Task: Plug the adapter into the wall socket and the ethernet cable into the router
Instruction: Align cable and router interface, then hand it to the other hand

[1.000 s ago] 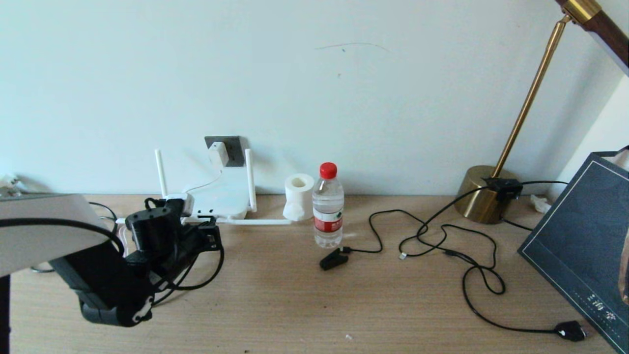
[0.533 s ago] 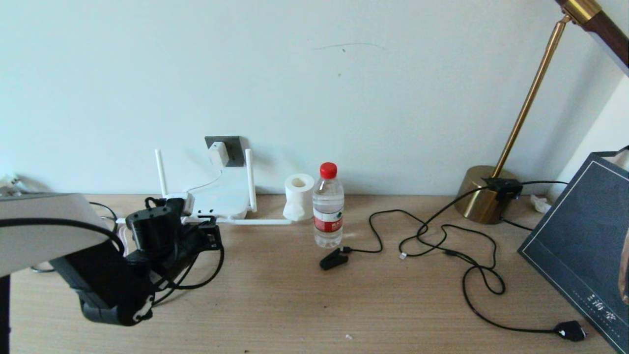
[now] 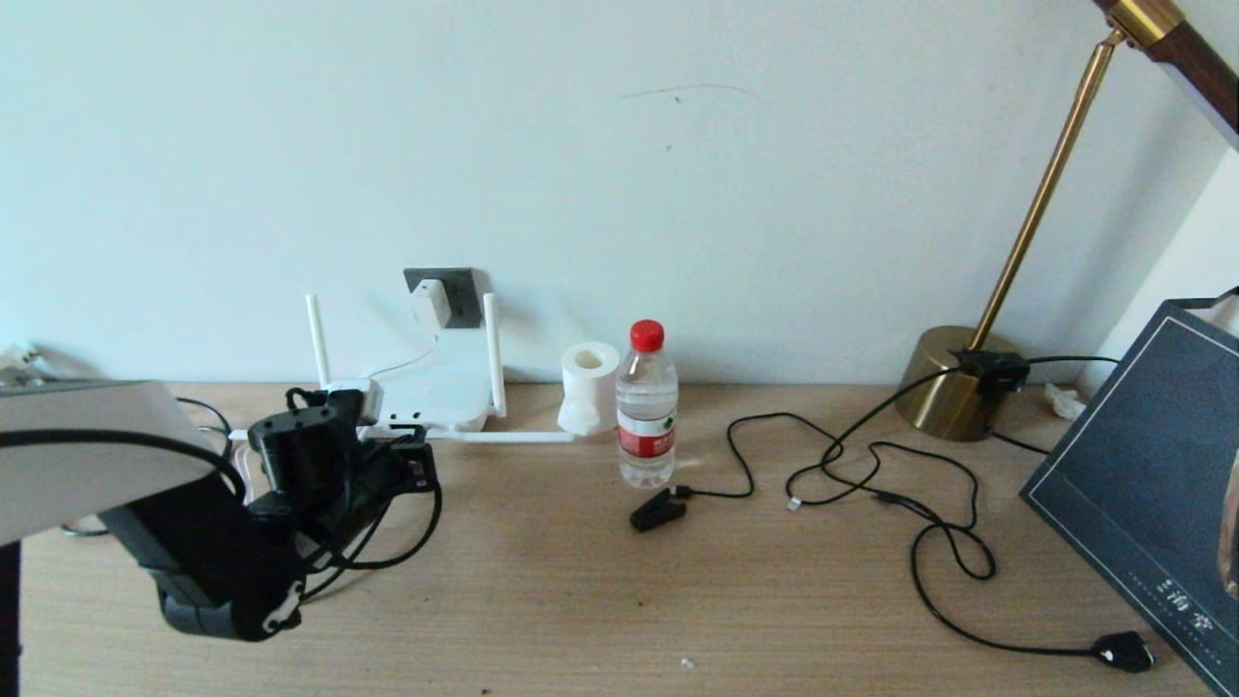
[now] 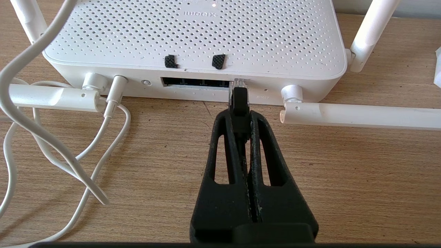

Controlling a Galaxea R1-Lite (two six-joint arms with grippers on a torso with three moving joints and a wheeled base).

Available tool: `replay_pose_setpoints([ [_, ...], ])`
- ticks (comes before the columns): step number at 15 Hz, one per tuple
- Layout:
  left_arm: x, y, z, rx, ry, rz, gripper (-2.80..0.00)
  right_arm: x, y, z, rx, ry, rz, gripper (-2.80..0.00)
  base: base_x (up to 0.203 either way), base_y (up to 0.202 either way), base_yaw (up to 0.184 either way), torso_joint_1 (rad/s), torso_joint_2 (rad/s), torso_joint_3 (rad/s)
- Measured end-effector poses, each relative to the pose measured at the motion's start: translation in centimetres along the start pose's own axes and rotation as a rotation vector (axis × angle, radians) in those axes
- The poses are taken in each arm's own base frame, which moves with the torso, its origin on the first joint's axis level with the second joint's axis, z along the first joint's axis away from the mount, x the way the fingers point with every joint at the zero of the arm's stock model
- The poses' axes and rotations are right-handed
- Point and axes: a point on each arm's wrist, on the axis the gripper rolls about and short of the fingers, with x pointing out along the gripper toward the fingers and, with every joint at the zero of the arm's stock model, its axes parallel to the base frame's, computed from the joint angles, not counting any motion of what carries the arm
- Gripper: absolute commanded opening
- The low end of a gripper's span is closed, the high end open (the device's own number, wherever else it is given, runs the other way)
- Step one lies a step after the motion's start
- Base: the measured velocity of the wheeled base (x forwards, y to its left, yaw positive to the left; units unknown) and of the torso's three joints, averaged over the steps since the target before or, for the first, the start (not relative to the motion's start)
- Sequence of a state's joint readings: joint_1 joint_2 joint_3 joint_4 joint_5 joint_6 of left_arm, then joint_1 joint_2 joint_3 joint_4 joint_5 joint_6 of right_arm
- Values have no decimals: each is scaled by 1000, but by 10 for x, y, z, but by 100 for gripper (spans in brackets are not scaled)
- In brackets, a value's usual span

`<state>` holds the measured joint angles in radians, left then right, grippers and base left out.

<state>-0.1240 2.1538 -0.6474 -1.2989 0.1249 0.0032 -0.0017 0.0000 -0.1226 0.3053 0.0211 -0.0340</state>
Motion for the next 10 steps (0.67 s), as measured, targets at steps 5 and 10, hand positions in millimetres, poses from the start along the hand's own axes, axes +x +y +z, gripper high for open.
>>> replay_pose_setpoints([
  [5,0,0,-2,1,5,0,-280,0,0,0,0,0,0,-280,0,0,0,0,0,0],
  [10,0,0,-3,1,10,0,-280,0,0,0,0,0,0,-280,0,0,0,0,0,0],
])
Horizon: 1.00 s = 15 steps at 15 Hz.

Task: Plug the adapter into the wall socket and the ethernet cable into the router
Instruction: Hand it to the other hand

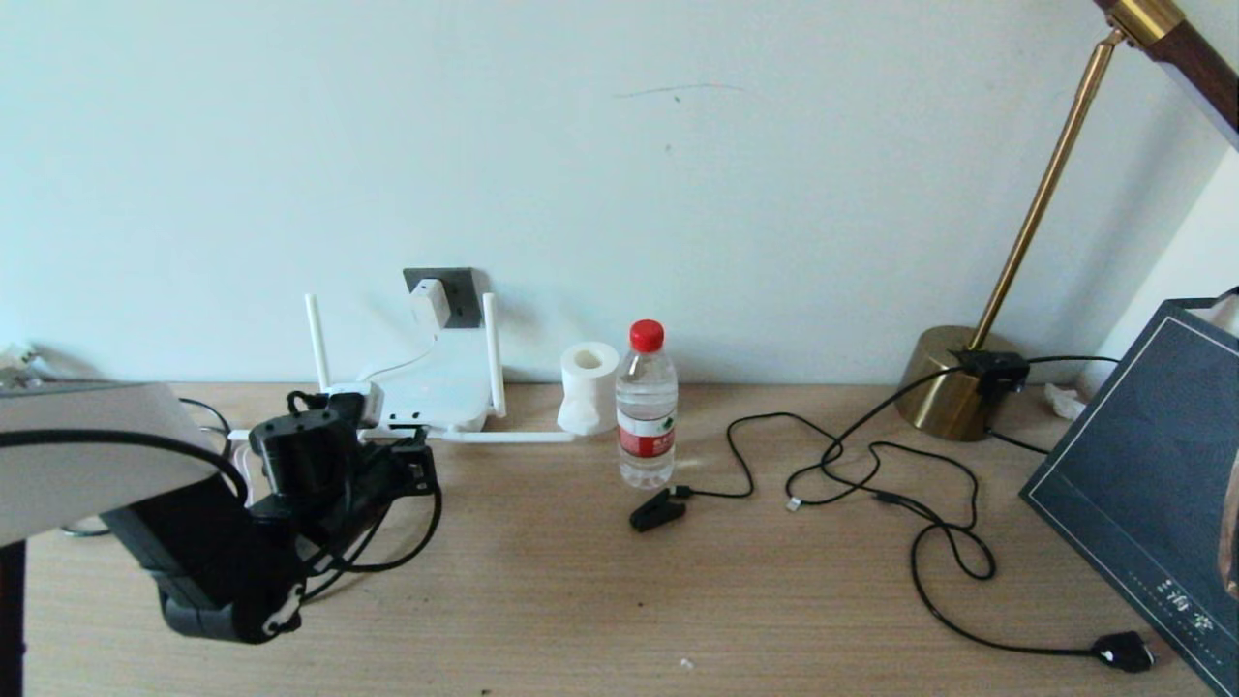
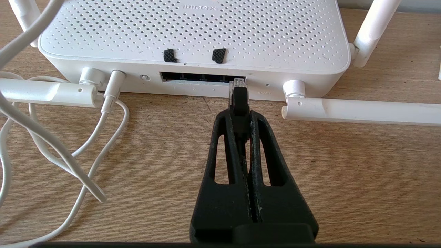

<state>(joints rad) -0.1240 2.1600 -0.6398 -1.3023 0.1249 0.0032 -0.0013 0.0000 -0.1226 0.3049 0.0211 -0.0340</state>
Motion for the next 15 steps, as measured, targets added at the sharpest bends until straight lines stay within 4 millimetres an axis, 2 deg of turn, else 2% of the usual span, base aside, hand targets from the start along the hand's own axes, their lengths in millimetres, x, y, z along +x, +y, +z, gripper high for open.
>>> replay_pose_setpoints([
  [15,-1,1,1,-1,-1,4,-280,0,0,0,0,0,0,-280,0,0,0,0,0,0],
])
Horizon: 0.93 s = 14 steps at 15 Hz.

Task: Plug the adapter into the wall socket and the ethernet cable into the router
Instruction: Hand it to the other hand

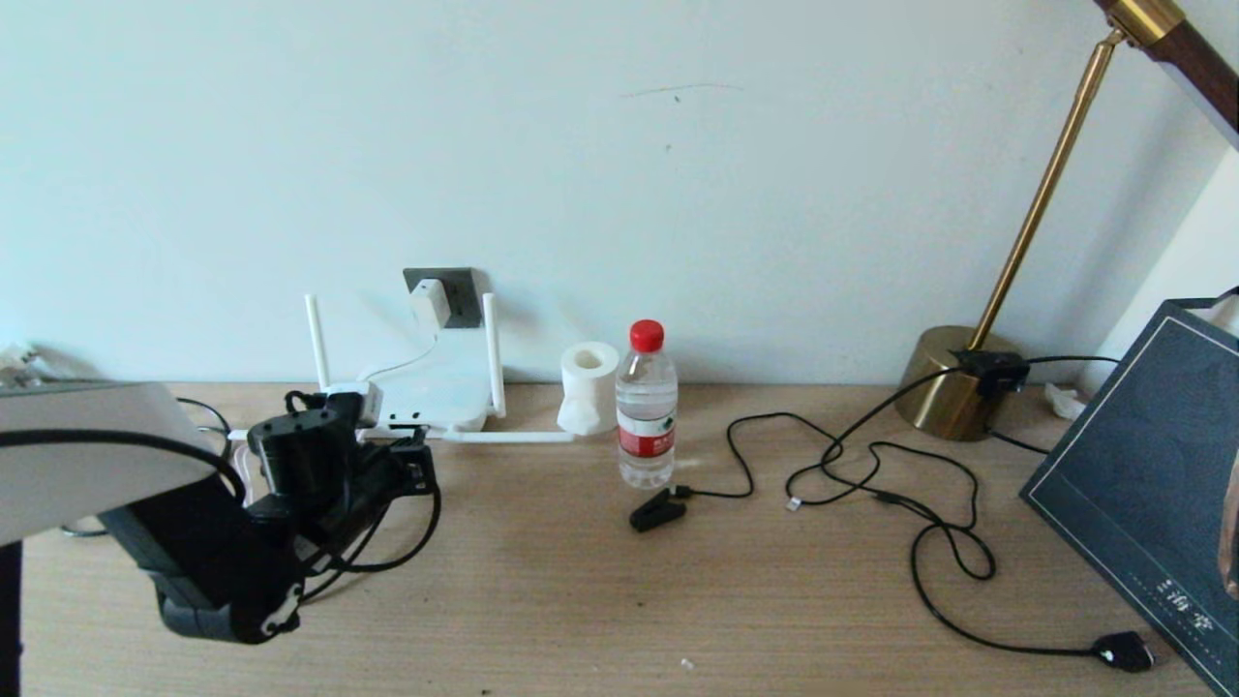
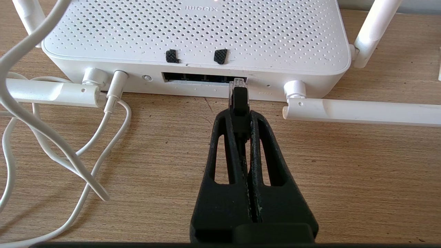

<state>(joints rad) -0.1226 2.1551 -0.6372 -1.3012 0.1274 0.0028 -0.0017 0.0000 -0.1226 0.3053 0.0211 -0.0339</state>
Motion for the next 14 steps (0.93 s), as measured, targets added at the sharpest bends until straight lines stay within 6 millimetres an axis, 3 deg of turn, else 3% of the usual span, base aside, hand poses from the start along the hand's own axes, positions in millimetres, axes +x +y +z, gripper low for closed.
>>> replay_pose_setpoints([
  [14,-1,2,0,-2,-1,5,-280,0,0,0,0,0,0,-280,0,0,0,0,0,0],
])
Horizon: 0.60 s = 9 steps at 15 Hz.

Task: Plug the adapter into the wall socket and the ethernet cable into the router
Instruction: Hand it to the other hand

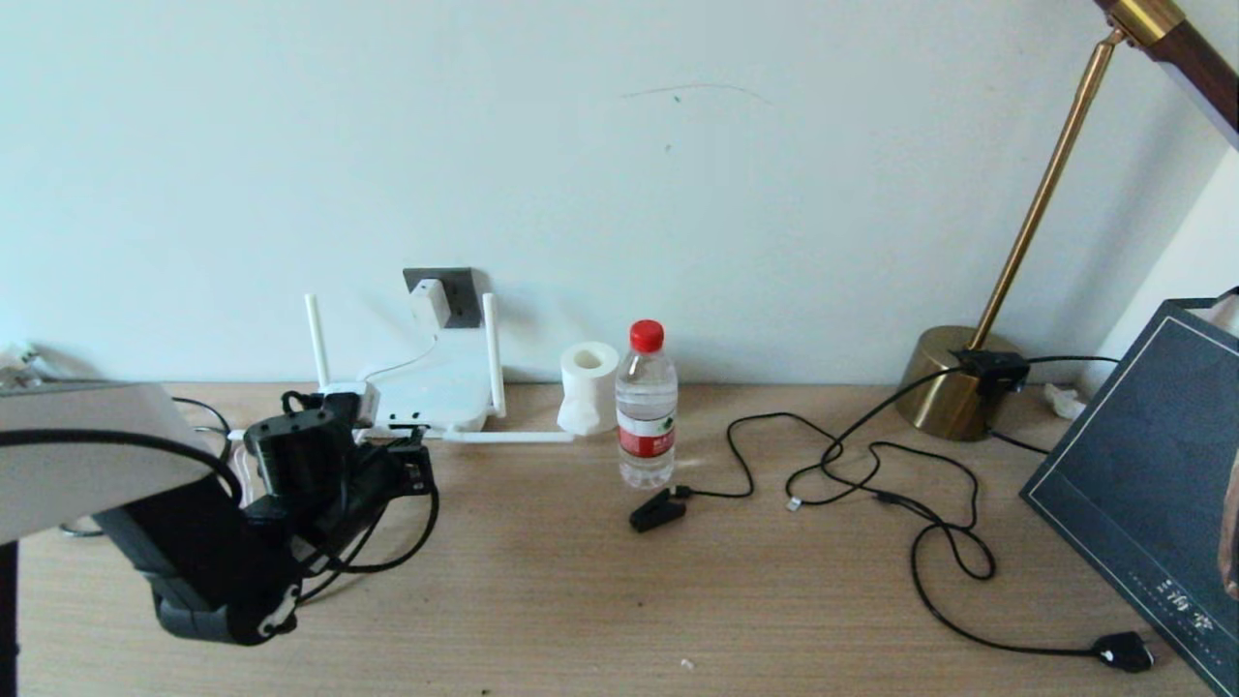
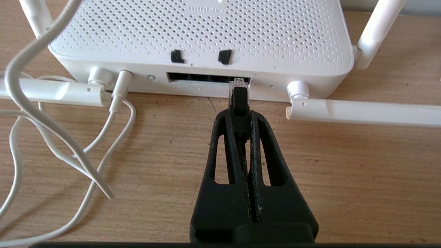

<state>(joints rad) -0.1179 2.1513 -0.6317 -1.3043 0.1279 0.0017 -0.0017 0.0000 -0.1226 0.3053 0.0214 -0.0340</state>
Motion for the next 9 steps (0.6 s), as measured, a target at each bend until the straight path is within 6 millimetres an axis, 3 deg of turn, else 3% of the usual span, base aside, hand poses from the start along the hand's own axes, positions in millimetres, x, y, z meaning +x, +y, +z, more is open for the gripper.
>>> replay_pose_setpoints([
  [9,2,0,-1,0,1,-1,-280,0,0,0,0,0,-1,-280,0,0,0,0,0,0],
])
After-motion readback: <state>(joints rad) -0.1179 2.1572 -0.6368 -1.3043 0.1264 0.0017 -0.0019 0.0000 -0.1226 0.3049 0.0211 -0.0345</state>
